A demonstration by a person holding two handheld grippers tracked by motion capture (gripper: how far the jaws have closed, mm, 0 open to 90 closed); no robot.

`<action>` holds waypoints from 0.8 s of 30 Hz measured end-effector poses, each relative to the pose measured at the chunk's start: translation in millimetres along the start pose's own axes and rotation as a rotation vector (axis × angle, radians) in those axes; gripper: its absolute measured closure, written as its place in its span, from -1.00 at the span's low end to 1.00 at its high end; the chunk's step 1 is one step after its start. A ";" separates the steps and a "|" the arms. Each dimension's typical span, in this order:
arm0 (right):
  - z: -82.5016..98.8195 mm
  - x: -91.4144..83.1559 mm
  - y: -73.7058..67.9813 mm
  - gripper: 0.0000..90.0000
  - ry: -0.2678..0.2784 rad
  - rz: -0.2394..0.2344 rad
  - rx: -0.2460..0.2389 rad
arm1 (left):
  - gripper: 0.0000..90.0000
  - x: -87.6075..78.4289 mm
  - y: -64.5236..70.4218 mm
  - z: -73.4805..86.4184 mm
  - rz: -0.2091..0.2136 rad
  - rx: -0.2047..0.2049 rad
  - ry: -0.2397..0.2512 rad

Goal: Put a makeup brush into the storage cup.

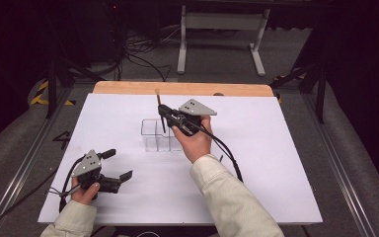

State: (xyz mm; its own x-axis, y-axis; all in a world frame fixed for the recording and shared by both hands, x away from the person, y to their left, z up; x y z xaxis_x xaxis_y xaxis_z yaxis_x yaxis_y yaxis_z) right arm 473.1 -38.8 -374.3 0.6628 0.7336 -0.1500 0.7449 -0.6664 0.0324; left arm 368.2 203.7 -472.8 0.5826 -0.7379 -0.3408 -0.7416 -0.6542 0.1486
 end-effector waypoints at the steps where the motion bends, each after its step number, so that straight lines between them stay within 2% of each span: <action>1: 1.7 0.5 0.8 0.86 -0.005 0.002 -0.002 | -0.98 0.2 -0.2 0.0 0.002 0.001 0.002; 10: 7.7 2.5 -0.7 0.86 -0.021 -0.002 0.012 | -0.98 0.4 0.0 0.3 0.001 -0.002 0.000; 24: 20.6 2.9 1.7 0.84 -0.052 -0.011 0.074 | -0.98 0.5 0.1 0.5 0.001 0.000 -0.005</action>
State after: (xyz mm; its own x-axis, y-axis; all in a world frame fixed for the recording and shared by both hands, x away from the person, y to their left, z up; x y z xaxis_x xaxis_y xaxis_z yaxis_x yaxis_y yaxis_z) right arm 474.7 -40.5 -395.1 0.6480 0.7345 -0.2014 0.7434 -0.6675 -0.0424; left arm 368.2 203.4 -473.4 0.5806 -0.7375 -0.3450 -0.7419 -0.6537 0.1490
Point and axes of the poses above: each handheld gripper's, and its own axes: x roughly forward along the jaws, z roughly out of its underside, y roughly to its right, the point moved 4 cm from there along x, roughly forward along the jaws, and after that the axes turned 6 degrees about -x, right-handed, at the moved point
